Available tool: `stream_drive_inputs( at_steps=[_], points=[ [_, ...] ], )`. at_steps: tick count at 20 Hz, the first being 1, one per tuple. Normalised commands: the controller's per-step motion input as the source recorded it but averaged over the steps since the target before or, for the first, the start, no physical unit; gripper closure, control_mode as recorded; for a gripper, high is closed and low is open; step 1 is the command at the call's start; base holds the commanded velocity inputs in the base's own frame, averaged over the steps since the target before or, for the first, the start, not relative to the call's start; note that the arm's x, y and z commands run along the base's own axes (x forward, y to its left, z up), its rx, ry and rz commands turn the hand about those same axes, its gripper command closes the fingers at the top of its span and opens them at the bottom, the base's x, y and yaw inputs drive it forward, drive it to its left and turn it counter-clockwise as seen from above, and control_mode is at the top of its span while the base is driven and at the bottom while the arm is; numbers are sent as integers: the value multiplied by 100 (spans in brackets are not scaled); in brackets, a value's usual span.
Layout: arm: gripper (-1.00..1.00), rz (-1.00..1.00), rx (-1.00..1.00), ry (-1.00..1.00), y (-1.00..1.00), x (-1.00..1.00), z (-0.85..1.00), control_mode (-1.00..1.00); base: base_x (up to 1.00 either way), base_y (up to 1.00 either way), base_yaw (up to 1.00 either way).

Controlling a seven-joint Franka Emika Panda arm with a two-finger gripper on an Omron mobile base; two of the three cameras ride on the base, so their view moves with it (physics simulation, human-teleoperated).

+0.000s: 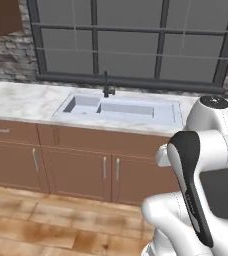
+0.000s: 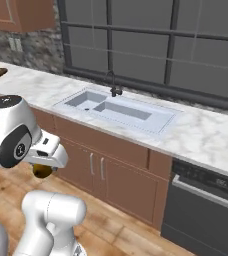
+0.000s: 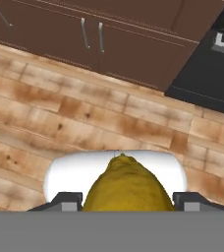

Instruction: Retrieve a lemon from the fridge and place it on the cutting board with the fish.

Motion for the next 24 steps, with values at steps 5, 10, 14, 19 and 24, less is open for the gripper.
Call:
stream_drive_inputs(
  at_steps=[5,10,14,19,24],
  points=[
    [100,0,0,0,0,0,0,100,97,100,-22],
    [100,0,0,0,0,0,0,100,95,100,-21],
    [100,0,0,0,0,0,0,100,69,100,-20],
    [100,0,0,0,0,0,0,100,46,100,-17],
    [100,0,0,0,0,0,0,100,18,100,-12]
  ],
)
